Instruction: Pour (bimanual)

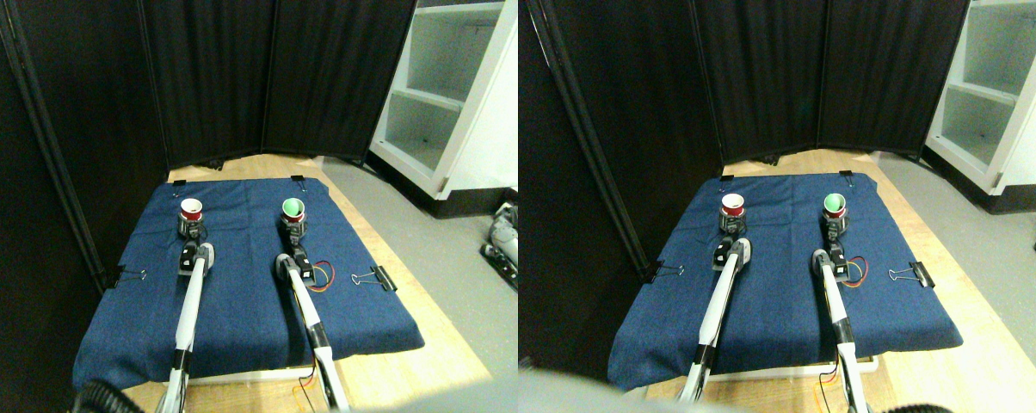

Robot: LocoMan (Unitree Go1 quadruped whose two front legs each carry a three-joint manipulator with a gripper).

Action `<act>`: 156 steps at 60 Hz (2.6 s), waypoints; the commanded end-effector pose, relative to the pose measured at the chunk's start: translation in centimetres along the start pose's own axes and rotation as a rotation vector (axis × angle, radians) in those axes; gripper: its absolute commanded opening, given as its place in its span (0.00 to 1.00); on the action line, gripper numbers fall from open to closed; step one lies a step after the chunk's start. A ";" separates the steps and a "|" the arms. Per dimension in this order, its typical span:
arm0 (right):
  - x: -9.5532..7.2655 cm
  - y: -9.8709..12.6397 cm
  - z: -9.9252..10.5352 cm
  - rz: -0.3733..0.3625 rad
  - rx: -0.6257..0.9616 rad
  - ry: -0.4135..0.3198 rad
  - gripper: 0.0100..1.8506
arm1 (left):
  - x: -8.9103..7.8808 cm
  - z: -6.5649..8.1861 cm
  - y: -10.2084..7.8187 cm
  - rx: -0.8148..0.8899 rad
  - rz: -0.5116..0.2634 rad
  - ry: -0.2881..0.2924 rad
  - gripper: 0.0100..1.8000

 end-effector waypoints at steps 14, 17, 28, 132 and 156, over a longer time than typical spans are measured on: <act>-0.6 1.9 -0.3 0.071 0.003 0.056 0.17 | -1.4 0.2 -2.0 0.003 -0.044 0.067 0.18; -0.8 2.2 -0.2 0.072 0.010 0.055 0.17 | -1.7 0.2 -2.4 -0.002 -0.050 0.108 0.18; -1.5 3.7 0.1 0.101 -0.014 0.078 0.17 | -2.3 -0.3 -3.8 -0.014 -0.055 0.117 0.18; -0.8 13.1 -2.6 0.264 -0.315 0.205 0.17 | -3.8 -4.9 -10.5 0.011 -0.047 0.267 0.18; -1.5 15.7 -3.1 0.290 -0.376 0.236 0.17 | -4.7 -5.5 -12.1 0.005 -0.049 0.303 0.18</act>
